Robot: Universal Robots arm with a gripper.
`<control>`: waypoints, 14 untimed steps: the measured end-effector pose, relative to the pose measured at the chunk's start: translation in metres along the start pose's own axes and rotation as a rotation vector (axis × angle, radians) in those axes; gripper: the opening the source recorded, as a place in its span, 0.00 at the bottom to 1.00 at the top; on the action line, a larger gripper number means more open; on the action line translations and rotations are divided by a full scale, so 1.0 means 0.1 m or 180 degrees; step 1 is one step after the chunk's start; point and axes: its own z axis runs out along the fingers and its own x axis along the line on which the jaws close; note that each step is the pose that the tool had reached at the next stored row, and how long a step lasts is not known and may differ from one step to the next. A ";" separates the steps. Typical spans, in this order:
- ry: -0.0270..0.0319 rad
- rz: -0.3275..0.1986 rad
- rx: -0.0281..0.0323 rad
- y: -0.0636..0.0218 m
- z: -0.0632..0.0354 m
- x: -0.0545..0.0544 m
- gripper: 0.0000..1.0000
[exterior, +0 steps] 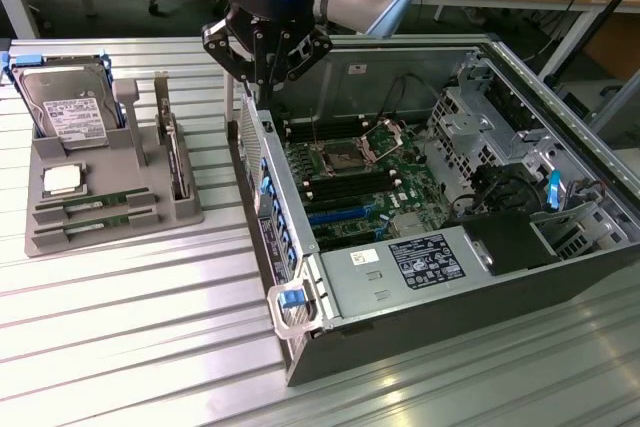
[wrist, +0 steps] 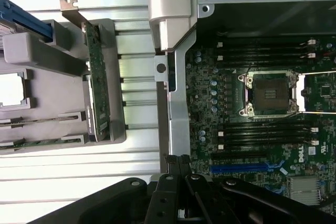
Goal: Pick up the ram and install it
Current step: 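Reach for the ram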
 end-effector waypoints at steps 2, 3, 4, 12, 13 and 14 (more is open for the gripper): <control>0.0000 0.0000 0.0000 0.000 0.000 0.01 0.11; 0.0000 0.0000 0.0000 -0.001 -0.001 0.01 0.11; 0.0000 0.0000 0.0000 -0.001 -0.001 0.02 0.11; 0.0000 0.0000 0.0000 -0.003 -0.002 0.06 0.11; 0.0000 0.0000 0.0000 -0.003 -0.002 0.07 0.11; 0.0000 0.0000 0.0000 -0.003 -0.002 0.07 0.11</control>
